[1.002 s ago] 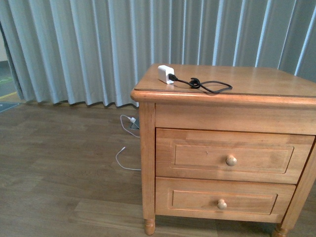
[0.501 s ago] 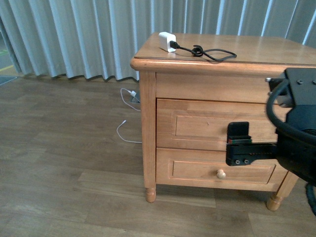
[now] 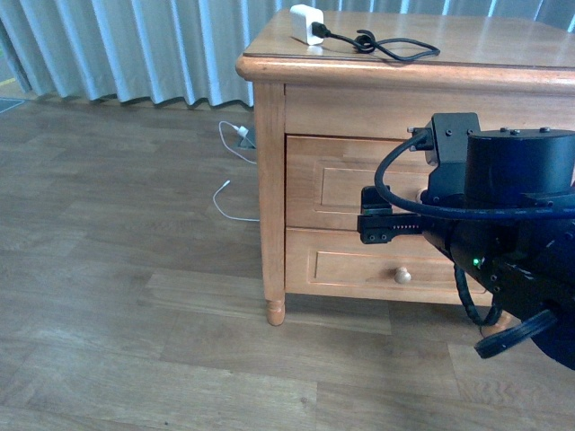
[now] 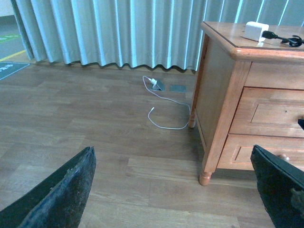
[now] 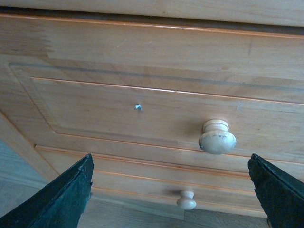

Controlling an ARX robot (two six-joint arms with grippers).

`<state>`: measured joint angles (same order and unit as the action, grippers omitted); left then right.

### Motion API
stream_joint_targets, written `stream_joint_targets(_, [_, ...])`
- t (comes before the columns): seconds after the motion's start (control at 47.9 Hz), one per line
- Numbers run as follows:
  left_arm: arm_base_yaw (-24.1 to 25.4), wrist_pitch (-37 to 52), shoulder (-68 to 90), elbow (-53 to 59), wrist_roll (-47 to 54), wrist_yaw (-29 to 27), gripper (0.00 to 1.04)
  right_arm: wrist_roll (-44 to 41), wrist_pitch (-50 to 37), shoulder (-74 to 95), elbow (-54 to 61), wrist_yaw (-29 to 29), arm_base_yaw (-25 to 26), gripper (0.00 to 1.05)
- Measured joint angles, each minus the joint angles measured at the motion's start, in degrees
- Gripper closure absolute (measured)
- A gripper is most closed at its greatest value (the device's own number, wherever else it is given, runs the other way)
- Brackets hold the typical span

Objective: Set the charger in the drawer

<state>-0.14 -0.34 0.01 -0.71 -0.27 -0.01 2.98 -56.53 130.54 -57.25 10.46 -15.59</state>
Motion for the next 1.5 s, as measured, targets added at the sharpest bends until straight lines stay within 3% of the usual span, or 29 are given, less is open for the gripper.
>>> stream_joint_targets(0.292, [0.00,0.00,0.00,0.00,0.00,0.00,0.06,0.04,0.02,6.14,-7.87,1.49,1.09,0.08])
stream_joint_targets(0.94, [0.00,0.00,0.00,0.00,0.02,0.00,0.06,-0.02,-0.52,9.73,-10.71,2.32,3.19,0.08])
stream_joint_targets(0.982, [0.00,0.00,0.00,0.00,0.00,0.00,0.06,0.02,-0.52,9.75,-10.73,2.32,3.19,0.11])
stream_joint_targets(1.128, [0.00,0.00,0.00,0.00,0.00,0.00,0.06,0.02,-0.61,9.75,-10.84,2.99,3.26,0.37])
stream_joint_targets(1.357, [0.00,0.00,0.00,0.00,0.00,0.00,0.06,0.02,-0.81,9.77,-10.86,2.95,3.23,0.69])
stream_joint_targets(1.504, [0.00,0.00,0.00,0.00,0.00,0.00,0.06,-0.02,-0.85,9.77,-10.86,2.91,3.10,0.81])
